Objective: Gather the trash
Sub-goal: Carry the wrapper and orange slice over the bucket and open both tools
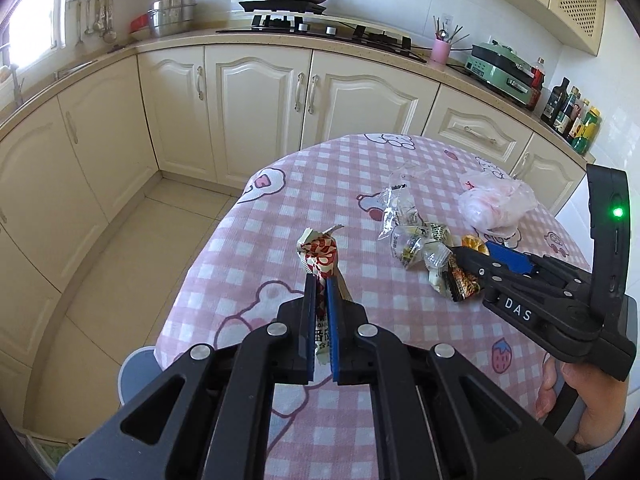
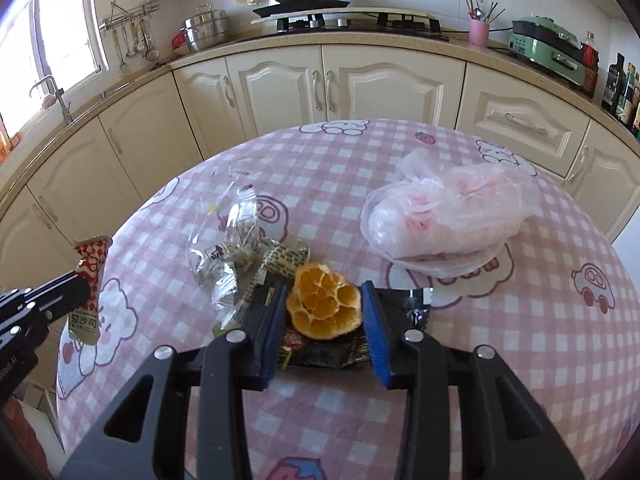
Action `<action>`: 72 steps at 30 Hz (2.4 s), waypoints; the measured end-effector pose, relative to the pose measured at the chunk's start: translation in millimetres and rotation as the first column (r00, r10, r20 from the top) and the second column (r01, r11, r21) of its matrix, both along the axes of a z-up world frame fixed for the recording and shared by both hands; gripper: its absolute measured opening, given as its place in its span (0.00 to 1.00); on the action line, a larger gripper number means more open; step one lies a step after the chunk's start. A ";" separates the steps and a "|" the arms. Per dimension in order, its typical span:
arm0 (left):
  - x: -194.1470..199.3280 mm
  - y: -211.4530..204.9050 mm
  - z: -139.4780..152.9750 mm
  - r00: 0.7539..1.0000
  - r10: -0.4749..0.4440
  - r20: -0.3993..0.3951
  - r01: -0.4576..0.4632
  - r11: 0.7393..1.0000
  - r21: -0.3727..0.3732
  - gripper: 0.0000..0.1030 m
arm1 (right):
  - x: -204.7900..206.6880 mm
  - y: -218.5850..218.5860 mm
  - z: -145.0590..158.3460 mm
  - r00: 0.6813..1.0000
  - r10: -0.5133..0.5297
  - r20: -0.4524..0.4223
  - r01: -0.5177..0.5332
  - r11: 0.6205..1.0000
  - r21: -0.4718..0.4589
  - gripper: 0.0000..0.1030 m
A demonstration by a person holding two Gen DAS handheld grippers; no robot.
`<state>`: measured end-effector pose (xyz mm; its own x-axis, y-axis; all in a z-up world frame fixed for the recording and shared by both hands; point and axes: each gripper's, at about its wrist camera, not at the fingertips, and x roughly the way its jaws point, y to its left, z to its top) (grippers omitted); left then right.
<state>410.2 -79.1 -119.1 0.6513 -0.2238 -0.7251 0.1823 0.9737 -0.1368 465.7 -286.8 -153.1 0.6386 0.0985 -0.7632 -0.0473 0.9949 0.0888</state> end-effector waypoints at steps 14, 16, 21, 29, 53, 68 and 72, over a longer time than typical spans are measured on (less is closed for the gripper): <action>-30.8 57.4 17.0 0.998 0.051 0.038 -0.050 0.998 -0.036 0.04 | -52.6 53.2 57.9 0.984 0.065 0.165 -0.070 0.997 0.026 0.35; -36.2 69.3 18.7 0.997 0.068 0.040 -0.067 0.997 -0.038 0.04 | -58.5 72.1 64.4 0.979 0.098 0.179 -0.106 0.994 0.036 0.35; -53.4 113.0 16.5 0.990 0.139 0.032 -0.138 0.989 -0.050 0.04 | -67.4 135.6 68.3 0.963 0.198 0.180 -0.210 0.977 0.048 0.35; -75.5 187.4 -0.2 0.966 0.258 -0.006 -0.258 0.965 -0.042 0.04 | -77.0 239.4 52.3 0.927 0.348 0.141 -0.360 0.930 0.069 0.35; -62.2 289.8 -65.5 0.886 0.452 -0.101 -0.454 0.891 -0.002 0.56 | -55.7 367.3 -22.6 0.885 0.465 0.007 -0.463 0.880 0.104 0.35; -74.5 306.8 -72.1 0.867 0.483 -0.119 -0.480 0.875 0.052 0.57 | -49.9 385.5 -30.7 0.877 0.481 -0.007 -0.477 0.872 0.112 0.35; -77.3 314.0 -76.1 0.858 0.496 -0.133 -0.493 0.868 0.057 0.58 | -49.6 393.6 -31.9 0.870 0.493 -0.008 -0.489 0.865 0.117 0.35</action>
